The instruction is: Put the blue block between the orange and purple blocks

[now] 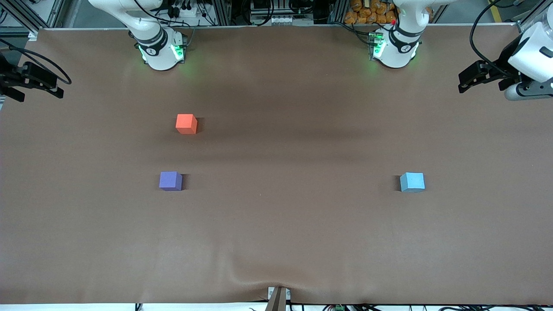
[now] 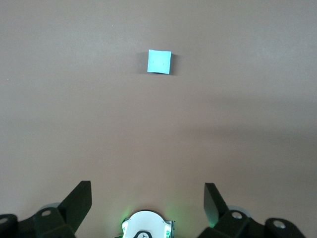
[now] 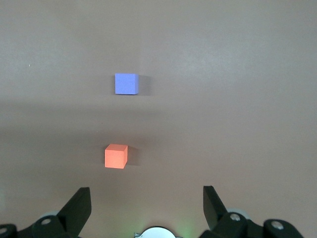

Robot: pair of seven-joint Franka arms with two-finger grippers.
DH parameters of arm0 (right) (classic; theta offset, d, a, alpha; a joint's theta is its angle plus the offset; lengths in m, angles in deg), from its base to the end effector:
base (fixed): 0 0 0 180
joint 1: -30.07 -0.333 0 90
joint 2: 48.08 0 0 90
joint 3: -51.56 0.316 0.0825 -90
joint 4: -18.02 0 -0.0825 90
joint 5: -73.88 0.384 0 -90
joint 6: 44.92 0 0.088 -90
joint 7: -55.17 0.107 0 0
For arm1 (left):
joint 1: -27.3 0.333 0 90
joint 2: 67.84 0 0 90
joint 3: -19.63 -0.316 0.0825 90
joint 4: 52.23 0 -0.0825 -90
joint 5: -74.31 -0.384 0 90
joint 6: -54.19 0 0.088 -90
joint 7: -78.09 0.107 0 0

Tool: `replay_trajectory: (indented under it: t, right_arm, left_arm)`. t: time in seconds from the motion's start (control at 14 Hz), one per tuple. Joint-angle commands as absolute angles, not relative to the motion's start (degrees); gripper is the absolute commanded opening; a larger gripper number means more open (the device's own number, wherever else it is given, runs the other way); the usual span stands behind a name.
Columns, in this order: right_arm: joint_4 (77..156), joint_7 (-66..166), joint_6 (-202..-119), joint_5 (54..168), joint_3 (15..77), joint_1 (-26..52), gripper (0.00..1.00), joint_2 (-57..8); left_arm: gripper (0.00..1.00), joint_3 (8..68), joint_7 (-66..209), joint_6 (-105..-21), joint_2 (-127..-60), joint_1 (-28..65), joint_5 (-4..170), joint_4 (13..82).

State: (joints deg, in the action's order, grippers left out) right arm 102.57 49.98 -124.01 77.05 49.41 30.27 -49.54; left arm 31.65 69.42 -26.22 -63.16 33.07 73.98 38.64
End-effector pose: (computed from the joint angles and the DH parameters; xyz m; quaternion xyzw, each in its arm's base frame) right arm 0.5258 -0.0152 0.6664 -0.9986 -0.0291 0.0330 0.0300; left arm 0.5079 -0.0599 0.6462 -0.9984 -0.0222 0.0494 0.0179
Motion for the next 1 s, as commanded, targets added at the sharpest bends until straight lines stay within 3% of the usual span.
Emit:
replay_trajectory:
  t: [0.0,0.43,0.93]
  right_arm:
    - [101.3,50.4,-123.1,77.9,49.9,31.3,1.0,-49.1]
    - [101.4,50.4,-123.1,77.9,49.9,31.3,1.0,-49.1]
    - [101.3,50.4,-123.1,77.9,49.9,31.2,1.0,-49.1]
  left_arm:
    - [1.0,31.6,70.6,-26.2,-63.4,33.2,74.7,37.9]
    - [1.0,31.5,70.6,-26.2,-63.4,33.3,74.5,38.0]
    - [1.0,31.5,70.7,-29.2,-71.7,33.5,74.2,39.7]
